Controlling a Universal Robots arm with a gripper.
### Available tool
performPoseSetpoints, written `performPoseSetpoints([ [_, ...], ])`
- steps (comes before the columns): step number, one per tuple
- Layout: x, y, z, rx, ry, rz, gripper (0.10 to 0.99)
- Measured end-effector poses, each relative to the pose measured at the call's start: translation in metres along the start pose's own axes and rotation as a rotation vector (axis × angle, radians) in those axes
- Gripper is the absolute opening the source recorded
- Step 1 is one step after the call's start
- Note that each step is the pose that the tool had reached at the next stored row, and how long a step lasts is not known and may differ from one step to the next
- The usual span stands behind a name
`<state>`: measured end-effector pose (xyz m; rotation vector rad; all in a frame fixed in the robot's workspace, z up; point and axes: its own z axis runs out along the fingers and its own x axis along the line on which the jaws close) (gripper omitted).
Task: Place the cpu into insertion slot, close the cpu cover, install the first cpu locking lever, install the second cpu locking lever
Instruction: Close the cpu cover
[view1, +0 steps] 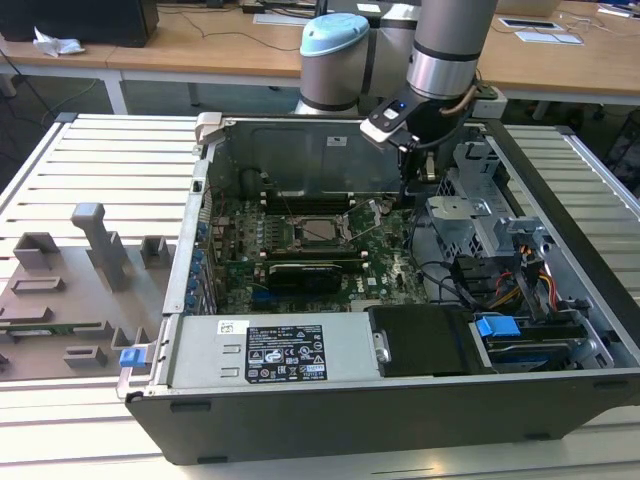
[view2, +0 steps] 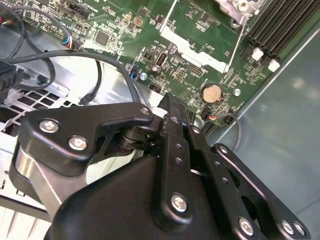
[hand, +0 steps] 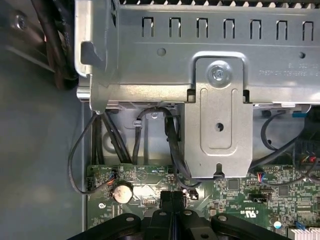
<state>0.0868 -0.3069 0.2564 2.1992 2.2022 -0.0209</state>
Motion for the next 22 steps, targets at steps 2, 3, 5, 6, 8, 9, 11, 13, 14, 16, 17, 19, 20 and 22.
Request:
performPoseSetpoints([
  [2,0.0,0.0,0.0021,0.0,0.0,0.0,0.106],
  [3,0.0001,0.0,0.0034,0.0,0.0,0.0,0.106],
  [5,0.0002,0.0,0.0051,0.0,0.0001,0.0,0.106],
  [6,0.0002,-0.0001,0.0056,0.0,0.0001,0.0,0.106],
  [8,0.0002,-0.0001,0.007,0.0,0.0001,0.0,0.106],
  [9,0.0002,-0.0001,0.0075,0.0,0.0001,0.0,0.106],
  [11,0.0003,-0.0001,0.0086,0.0,0.0,0.0,0.106],
  [13,0.0003,-0.0001,0.0105,0.0,0.0,0.0,0.106],
  [14,0.0004,-0.0001,0.0127,0.0,0.0001,0.0,0.106],
  [16,0.0005,-0.0003,0.0154,0.0,0.0001,0.0,0.106],
  [17,0.0005,-0.0004,0.016,0.0,0.0001,0.0,0.106],
  [19,0.0005,-0.0029,0.0171,0.0,-0.0001,0.0,0.106],
  [20,0.0005,-0.0048,0.0172,0.0,0.0,0.0,0.106],
  [22,0.0005,-0.0098,0.0175,0.0,0.0,0.0,0.106],
])
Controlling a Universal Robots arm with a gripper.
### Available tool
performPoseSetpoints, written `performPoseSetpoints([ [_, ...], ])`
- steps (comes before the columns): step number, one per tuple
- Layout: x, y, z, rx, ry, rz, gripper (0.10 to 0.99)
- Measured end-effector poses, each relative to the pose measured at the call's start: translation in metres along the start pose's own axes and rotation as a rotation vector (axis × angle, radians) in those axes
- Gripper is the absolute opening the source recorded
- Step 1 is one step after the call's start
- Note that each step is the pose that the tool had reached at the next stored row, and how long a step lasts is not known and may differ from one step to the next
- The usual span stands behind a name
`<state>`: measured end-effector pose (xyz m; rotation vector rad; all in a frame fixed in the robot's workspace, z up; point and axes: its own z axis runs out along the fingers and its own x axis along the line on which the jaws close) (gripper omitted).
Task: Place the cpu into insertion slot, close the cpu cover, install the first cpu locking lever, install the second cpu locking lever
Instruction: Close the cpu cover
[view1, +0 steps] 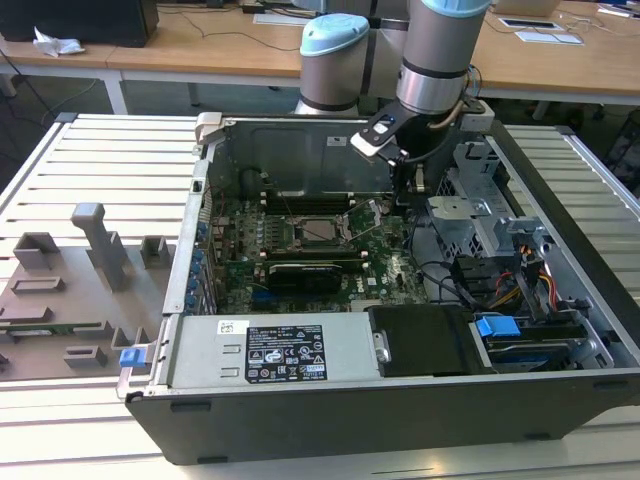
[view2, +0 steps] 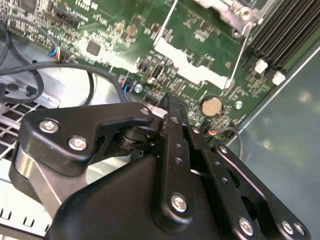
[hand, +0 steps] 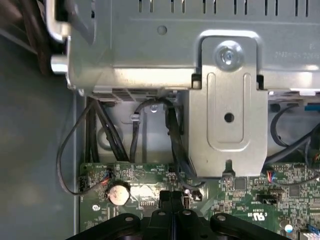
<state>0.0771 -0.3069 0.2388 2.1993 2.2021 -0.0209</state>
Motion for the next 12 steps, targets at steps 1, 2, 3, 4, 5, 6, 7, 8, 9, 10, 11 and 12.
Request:
performPoseSetpoints([
  [1,0.0,-0.0017,0.0002,0.0,0.0001,0.0,0.106],
  [2,0.0,-0.0032,0.0004,0.0,0.0002,0.0,0.106],
  [3,0.0,-0.0061,0.0007,0.0,0.0001,0.0,0.106],
  [4,0.0,-0.0091,0.0009,0.0,0.0,0.0,0.106],
  [5,0.0,-0.0107,0.001,0.0,0.0,0.0,0.106],
  [6,0.0001,-0.0121,0.0011,0.0,0.0001,0.0,0.106],
  [7,0.0001,-0.0142,0.0012,0.0,0.0,0.0,0.106],
  [8,0.0,-0.0162,0.0011,0.0,-0.0002,0.0,0.106],
  [9,0.0,-0.0175,0.0012,0.0,-0.0001,0.0,0.106],
  [10,0.0,-0.0187,0.0012,0.0,0.0,0.0,0.106],
  [11,0.0001,-0.0198,0.0012,0.0,0.0,0.0,0.106],
  [12,0.0001,-0.0221,0.0012,0.0,0.0001,0.0,0.106],
])
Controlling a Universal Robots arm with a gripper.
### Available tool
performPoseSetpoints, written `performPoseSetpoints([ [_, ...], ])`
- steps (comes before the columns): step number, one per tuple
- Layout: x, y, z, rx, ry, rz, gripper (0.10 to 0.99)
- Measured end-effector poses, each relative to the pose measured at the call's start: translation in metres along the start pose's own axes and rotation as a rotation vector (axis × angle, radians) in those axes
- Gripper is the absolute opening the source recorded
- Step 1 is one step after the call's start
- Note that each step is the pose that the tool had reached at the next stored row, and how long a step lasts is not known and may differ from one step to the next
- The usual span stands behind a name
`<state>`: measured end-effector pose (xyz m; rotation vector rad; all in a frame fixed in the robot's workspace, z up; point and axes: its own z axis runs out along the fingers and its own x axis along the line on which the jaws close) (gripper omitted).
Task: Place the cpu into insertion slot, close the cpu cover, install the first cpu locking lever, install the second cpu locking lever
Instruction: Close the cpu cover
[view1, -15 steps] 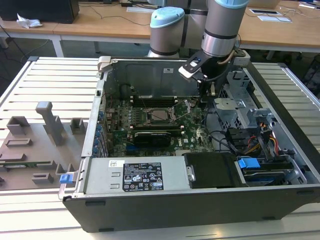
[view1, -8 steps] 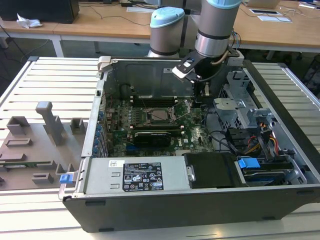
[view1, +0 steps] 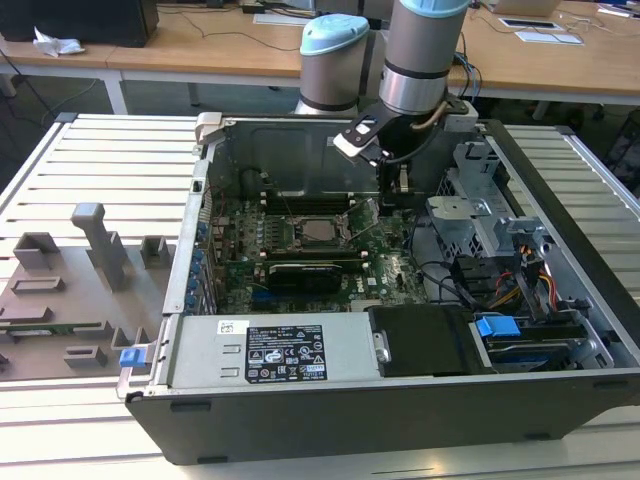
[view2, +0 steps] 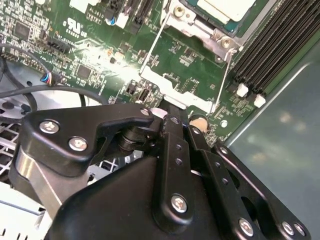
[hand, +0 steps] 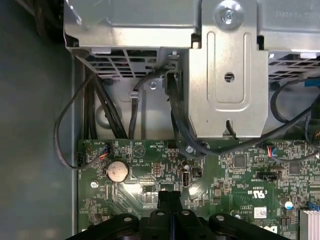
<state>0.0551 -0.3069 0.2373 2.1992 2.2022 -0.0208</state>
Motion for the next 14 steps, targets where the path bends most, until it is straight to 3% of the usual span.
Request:
performPoseSetpoints([
  [14,0.0,-0.0194,0.0001,0.0,0.0,0.0,0.106],
])
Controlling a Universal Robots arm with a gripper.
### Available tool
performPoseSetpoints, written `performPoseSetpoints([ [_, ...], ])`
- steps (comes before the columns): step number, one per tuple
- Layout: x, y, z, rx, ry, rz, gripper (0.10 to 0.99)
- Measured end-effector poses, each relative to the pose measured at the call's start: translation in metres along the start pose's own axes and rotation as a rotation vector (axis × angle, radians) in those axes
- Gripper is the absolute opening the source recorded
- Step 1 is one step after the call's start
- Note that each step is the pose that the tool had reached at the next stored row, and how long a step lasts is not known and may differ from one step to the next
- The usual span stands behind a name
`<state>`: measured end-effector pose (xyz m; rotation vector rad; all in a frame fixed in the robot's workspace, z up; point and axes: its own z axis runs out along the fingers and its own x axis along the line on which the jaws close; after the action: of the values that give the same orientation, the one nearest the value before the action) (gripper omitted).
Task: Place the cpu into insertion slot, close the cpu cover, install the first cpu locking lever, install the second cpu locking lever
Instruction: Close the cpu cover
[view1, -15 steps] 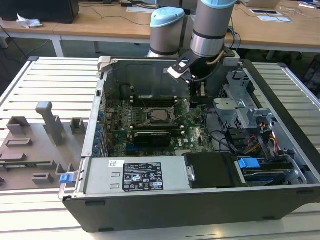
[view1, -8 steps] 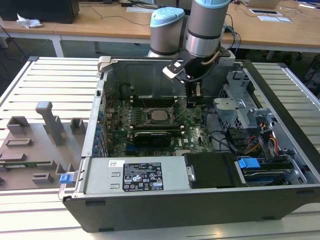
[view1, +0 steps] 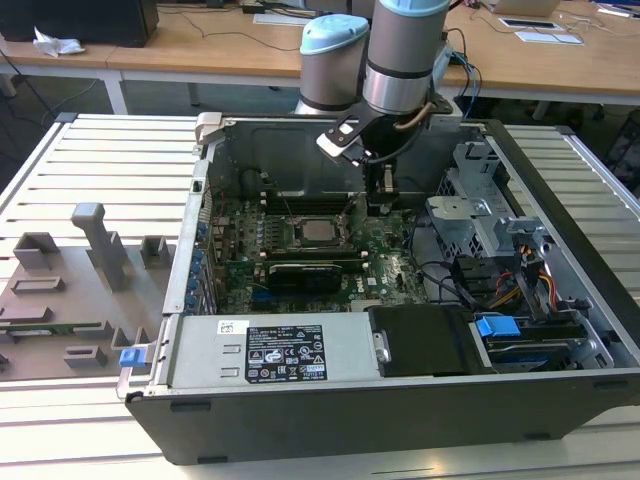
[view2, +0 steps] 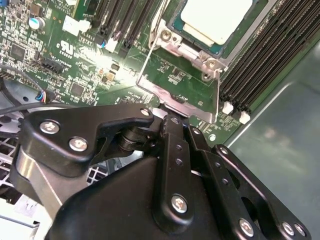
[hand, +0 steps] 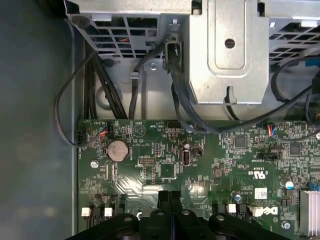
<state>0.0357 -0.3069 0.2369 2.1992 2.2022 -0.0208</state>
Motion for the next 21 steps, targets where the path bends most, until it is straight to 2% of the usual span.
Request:
performPoseSetpoints([
  [5,0.0,-0.0069,0.0002,0.0,0.0,0.0,0.106],
  [13,0.0001,-0.013,0.0006,0.0,0.0001,0.0,0.106],
  [21,0.0001,-0.0251,0.0009,0.0,0.0,0.0,0.106],
])
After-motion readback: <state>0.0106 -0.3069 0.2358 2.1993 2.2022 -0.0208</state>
